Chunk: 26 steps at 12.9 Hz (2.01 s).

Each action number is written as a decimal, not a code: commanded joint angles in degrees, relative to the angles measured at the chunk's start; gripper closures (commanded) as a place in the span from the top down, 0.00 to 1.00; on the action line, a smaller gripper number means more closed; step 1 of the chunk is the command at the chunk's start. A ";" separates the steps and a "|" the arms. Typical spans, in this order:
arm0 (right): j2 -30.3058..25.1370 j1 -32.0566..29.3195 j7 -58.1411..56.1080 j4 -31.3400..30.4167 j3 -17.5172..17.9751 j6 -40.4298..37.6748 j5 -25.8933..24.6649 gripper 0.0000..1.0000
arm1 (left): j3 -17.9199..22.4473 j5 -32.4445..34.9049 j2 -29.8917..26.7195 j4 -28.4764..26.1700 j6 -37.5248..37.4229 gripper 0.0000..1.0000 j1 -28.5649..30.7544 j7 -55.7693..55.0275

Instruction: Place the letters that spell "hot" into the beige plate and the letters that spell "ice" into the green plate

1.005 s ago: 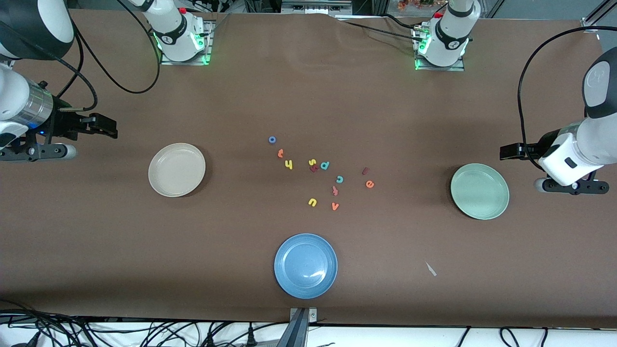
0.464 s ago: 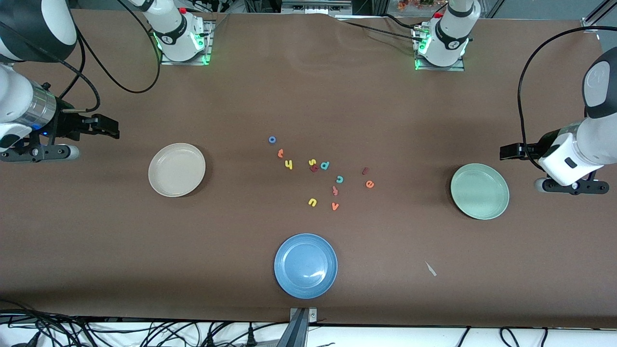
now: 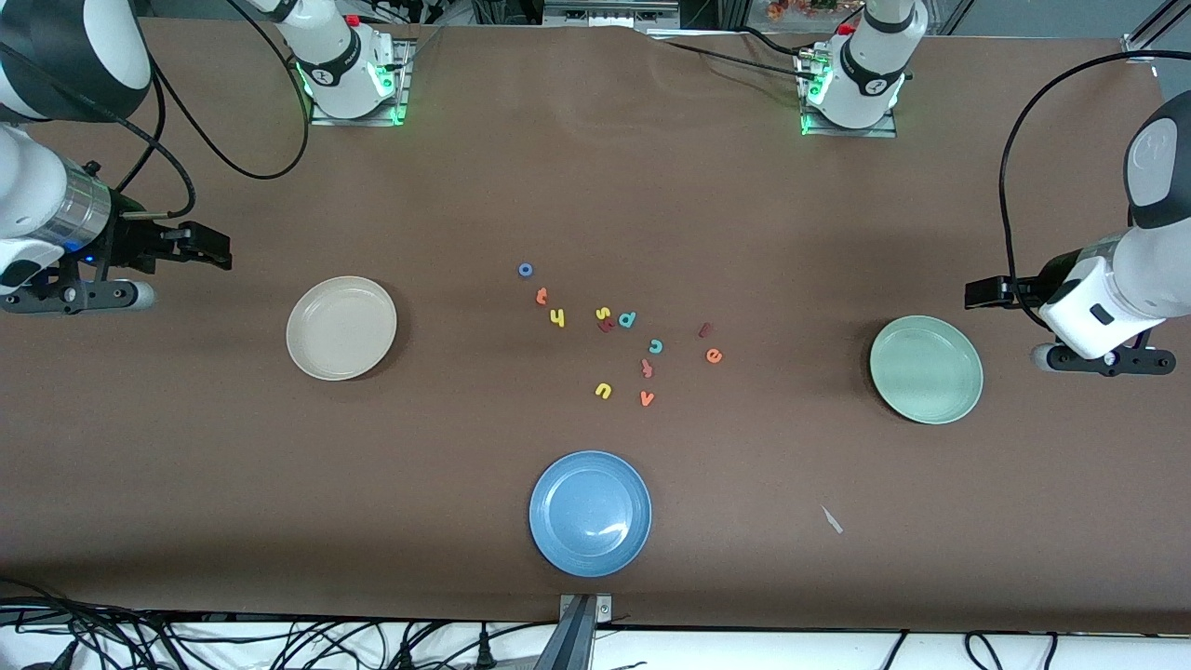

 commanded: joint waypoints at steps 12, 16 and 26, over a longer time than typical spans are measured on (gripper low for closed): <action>2.21 8.64 8.35 -1.15 0.23 9.30 4.23 1.00 | 0.30 -0.66 -0.25 -0.06 -0.31 0.99 -0.26 0.88; 6.42 14.53 13.61 -1.15 0.23 13.86 4.32 1.00 | 0.21 -0.75 -0.25 0.12 0.21 0.99 -0.17 0.88; 9.71 23.60 24.53 -9.36 0.93 28.51 3.70 1.00 | -1.10 4.60 -4.03 -1.02 7.86 0.99 -0.17 0.53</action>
